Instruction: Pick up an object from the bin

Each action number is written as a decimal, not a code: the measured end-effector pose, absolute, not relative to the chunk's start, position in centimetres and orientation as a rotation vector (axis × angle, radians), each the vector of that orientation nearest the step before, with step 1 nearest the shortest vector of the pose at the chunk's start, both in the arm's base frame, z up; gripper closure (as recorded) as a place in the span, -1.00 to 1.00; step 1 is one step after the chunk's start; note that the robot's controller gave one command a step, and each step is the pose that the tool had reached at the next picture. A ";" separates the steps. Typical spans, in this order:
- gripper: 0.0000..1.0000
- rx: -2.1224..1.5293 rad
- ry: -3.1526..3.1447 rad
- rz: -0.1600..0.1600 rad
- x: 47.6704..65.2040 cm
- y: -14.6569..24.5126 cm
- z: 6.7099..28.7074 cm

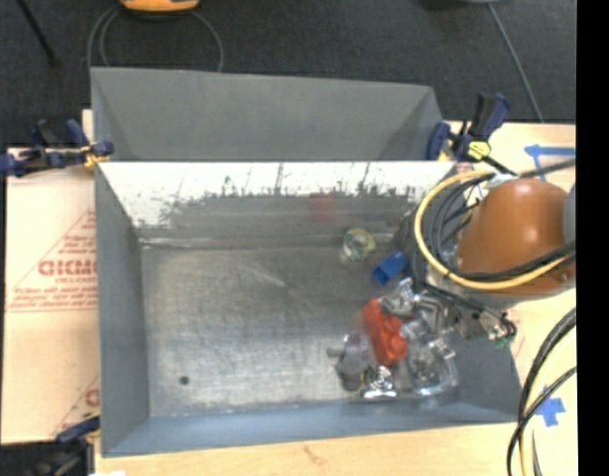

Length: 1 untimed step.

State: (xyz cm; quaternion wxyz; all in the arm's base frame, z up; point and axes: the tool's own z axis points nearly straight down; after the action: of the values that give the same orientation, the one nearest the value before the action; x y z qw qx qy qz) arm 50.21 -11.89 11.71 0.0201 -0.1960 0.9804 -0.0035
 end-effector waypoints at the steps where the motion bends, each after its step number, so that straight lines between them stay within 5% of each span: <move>1: -1.00 -0.684 3.054 0.000 49.1 -5.2 10.6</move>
Offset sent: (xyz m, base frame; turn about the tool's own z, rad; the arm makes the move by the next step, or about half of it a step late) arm -0.0148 0.0627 -0.0138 -0.0379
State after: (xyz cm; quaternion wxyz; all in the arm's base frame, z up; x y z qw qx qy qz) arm 49.11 -5.20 10.61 0.0059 -0.2186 0.9758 0.0001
